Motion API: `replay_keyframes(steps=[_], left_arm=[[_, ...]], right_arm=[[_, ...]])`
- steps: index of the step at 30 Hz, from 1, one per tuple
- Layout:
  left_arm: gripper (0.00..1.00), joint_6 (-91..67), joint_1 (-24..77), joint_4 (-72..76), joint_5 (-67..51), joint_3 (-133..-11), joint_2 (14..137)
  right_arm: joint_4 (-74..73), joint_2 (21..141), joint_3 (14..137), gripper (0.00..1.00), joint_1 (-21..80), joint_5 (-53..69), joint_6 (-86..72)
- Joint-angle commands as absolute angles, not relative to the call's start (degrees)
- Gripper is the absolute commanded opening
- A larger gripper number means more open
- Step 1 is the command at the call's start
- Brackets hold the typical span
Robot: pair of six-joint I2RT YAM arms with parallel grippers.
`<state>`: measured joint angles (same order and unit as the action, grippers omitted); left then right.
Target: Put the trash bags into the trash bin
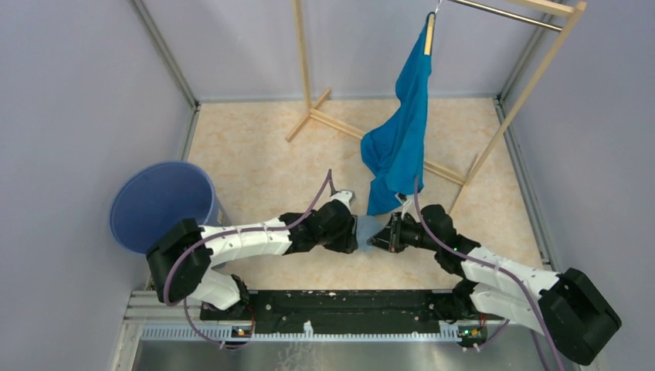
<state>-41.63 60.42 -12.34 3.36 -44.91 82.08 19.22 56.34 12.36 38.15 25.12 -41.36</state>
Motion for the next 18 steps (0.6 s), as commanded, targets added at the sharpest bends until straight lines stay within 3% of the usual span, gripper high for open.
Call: replay_keyframes(steps=[1, 6, 11, 13, 18], left_arm=[[0.42, -43.32, 60.04, -12.76, 7.74, -46.05, 79.94], [0.16, -44.04, 57.95, -10.09, 3.4, -43.06, 75.61], [0.02, -45.99, 51.84, -4.86, -6.48, -37.27, 67.44], [0.0, -47.2, 49.08, -3.06, -11.59, -35.22, 64.05], [0.0, -48.51, 46.53, -4.59, -15.27, -33.27, 54.7]], right_arm=[[15.61, 51.66, 12.42, 0.09, 39.0, 24.1, -37.49], [11.51, 49.19, 13.11, 0.27, 40.17, 25.18, -36.08], [10.53, 45.18, 13.02, 0.56, 46.25, 23.81, -35.69], [10.0, 43.54, 13.39, 0.64, 48.65, 23.15, -35.51], [1.61, 37.54, 17.79, 0.68, 51.92, 18.94, -32.83]])
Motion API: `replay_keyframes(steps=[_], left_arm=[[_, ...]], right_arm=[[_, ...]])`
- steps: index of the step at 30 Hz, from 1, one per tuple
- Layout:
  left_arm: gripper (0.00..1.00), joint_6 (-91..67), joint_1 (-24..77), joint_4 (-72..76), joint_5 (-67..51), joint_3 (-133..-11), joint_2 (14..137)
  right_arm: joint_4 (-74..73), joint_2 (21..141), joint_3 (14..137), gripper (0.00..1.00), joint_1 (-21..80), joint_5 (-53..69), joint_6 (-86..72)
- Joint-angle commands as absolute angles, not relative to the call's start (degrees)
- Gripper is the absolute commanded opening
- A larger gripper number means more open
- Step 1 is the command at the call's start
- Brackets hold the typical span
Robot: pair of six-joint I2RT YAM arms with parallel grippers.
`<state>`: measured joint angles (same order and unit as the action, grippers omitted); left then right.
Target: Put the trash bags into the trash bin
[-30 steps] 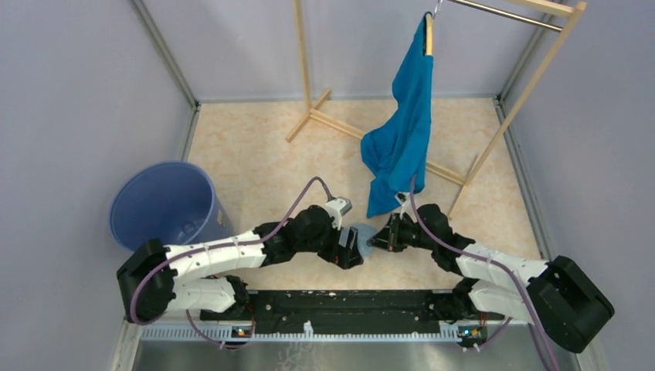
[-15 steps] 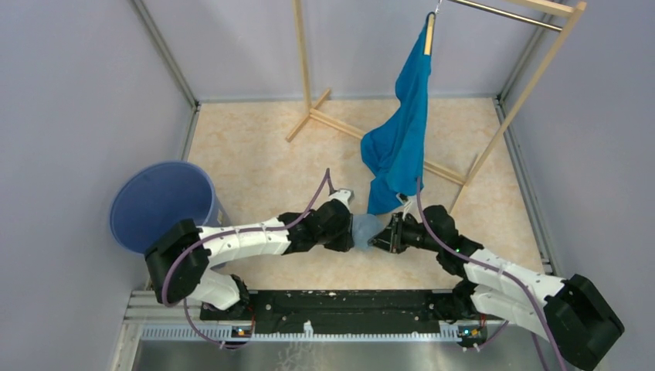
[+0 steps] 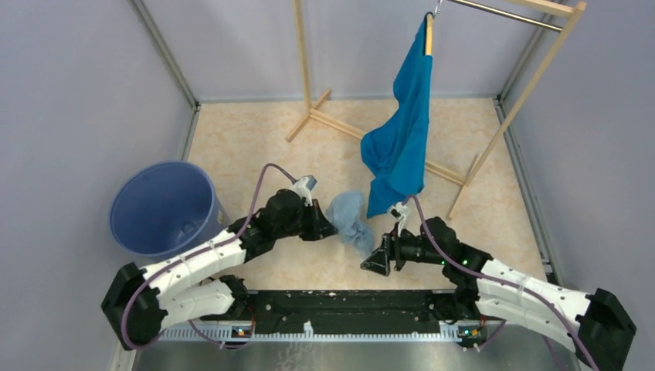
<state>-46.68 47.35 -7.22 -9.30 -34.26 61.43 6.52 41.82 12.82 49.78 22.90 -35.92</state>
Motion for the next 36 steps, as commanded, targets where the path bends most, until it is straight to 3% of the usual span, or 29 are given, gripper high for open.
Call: replay_keyframes(steps=[1, 6, 10, 19, 29, 33, 36], left_arm=[[0.0, -48.58, 46.48, -5.34, -15.03, -33.16, 52.51], [0.0, -47.53, 46.28, -9.04, -11.62, -34.1, 40.85], [0.0, -41.48, 46.28, -16.76, -7.88, -41.48, 34.24], [0.0, -37.74, 46.23, -30.71, -1.68, -53.9, 33.49], [0.0, -44.9, 46.24, -31.74, -0.61, -57.57, 36.97], [0.0, -45.71, 46.23, -31.31, 3.29, -57.57, 37.51], [0.0, -46.06, 46.28, -30.72, 4.5, -57.86, 38.79]], right_arm=[[0.39, 36.46, 18.78, 0.69, 52.14, 18.53, -32.38], [-3.22, 33.61, 24.99, 0.7, 53.91, 21.47, -29.84], [-8.66, 32.42, 32.34, 0.76, 56.4, 24.12, -24.96], [-17.98, 37.15, 51.2, 0.89, 56.45, 22.6, -13.22], [-10.5, 57.09, 63.95, 0.86, 56.78, 17.64, -7.46], [-1.19, 61.04, 59.99, 0.83, 58.01, 17.25, -13.82], [1.54, 62.1, 57.61, 0.84, 59.96, 9.48, -16.21]])
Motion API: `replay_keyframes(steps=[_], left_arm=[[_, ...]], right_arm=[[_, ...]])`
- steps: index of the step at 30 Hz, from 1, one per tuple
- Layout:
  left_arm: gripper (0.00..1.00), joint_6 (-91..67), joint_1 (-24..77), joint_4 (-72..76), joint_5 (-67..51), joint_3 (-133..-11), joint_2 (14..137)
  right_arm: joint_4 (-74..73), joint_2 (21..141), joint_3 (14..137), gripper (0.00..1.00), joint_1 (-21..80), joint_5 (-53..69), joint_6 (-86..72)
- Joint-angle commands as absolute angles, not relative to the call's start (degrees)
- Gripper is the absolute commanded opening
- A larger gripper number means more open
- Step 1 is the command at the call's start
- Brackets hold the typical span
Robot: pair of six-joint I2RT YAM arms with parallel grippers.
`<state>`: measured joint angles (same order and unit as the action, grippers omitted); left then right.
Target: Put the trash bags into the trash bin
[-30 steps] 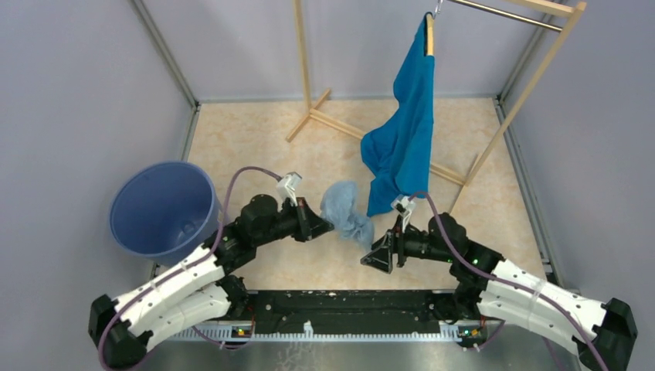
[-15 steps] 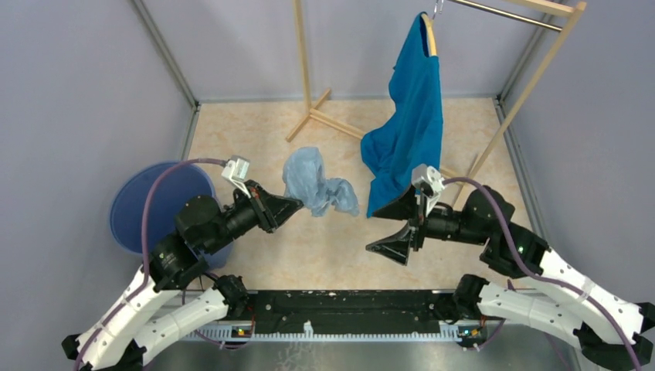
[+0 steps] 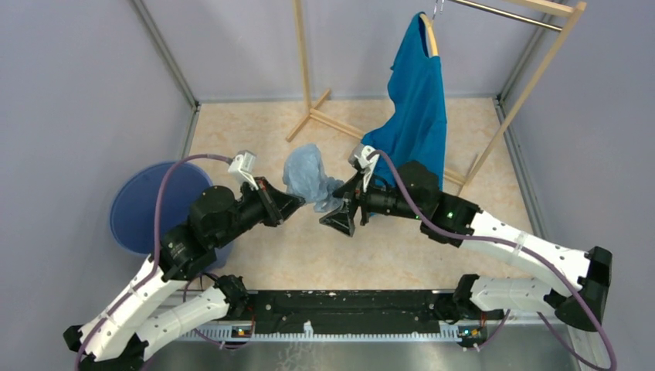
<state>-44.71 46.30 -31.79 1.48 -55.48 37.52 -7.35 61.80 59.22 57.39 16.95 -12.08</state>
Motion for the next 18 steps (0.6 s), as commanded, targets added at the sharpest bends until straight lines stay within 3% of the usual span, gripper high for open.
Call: replay_keyframes(steps=[1, 8, 10, 11, 14, 18], left_arm=[[0.0, -46.08, 46.24, -30.26, 4.24, -57.91, 39.28], [0.0, -46.22, 46.24, -28.08, 2.75, -57.53, 41.92], [0.0, -46.46, 46.25, -27.93, 2.6, -57.35, 42.0], [0.0, -46.36, 46.23, -28.4, 2.88, -57.57, 41.94], [0.0, -45.7, 46.28, -30.75, 5.72, -58.66, 41.33], [0.0, -44.69, 46.29, -31.96, 10.37, -58.8, 39.62]], right_arm=[[1.36, 62.87, 57.62, 0.84, 60.11, 6.21, -17.45], [3.93, 65.63, 55.83, 0.83, 60.81, -1.2, -19.84], [4.42, 64.91, 54.68, 0.79, 60.76, -5.15, -19.86], [4.66, 64.48, 53.94, 0.72, 60.79, -6.55, -19.82], [5.22, 62.85, 51.49, 0.38, 60.73, -8.59, -19.72], [4.1, 59.9, 45.89, 0.13, 60.73, -11.13, -20.46]])
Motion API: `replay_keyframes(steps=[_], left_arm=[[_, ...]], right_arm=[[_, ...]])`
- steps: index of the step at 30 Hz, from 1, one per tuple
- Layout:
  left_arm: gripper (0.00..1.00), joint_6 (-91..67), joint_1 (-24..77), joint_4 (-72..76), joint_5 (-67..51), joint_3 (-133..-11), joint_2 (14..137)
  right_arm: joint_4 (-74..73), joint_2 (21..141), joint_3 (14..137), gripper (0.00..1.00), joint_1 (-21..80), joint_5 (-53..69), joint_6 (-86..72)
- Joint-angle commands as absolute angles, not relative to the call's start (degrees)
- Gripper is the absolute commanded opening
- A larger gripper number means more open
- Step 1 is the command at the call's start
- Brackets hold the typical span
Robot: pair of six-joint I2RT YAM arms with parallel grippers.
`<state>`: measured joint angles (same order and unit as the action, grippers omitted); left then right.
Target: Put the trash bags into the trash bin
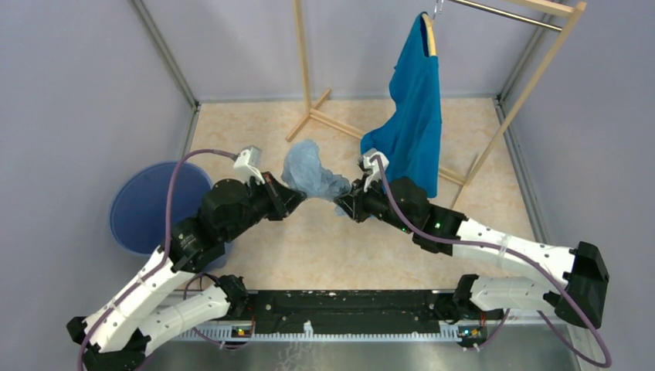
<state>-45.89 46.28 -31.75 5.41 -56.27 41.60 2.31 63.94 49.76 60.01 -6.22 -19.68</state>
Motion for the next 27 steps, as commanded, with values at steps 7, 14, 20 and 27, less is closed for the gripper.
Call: replay_keyframes(steps=[7, 14, 20, 27], left_arm=[[0.0, -43.03, 46.25, -32.96, 13.06, -59.22, 41.75], [0.0, -43.48, 46.23, -33.08, 15.28, -57.33, 42.54], [0.02, -42.38, 46.27, -34.1, 17.2, -57.39, 44.81], [0.04, -39.16, 46.25, -36.59, 23.19, -57.75, 49.26]], right_arm=[[2.84, 56.21, 36.37, 0.0, 60.73, -5.65, -24.4], [-0.29, 55.52, 31.88, 0.0, 60.73, -4.21, -24.36], [-13.62, 54.46, 31.01, 0.0, 60.73, -12.98, -25.2], [-14.7, 53.41, 27.11, 0.0, 60.74, -7.0, -30.37]])
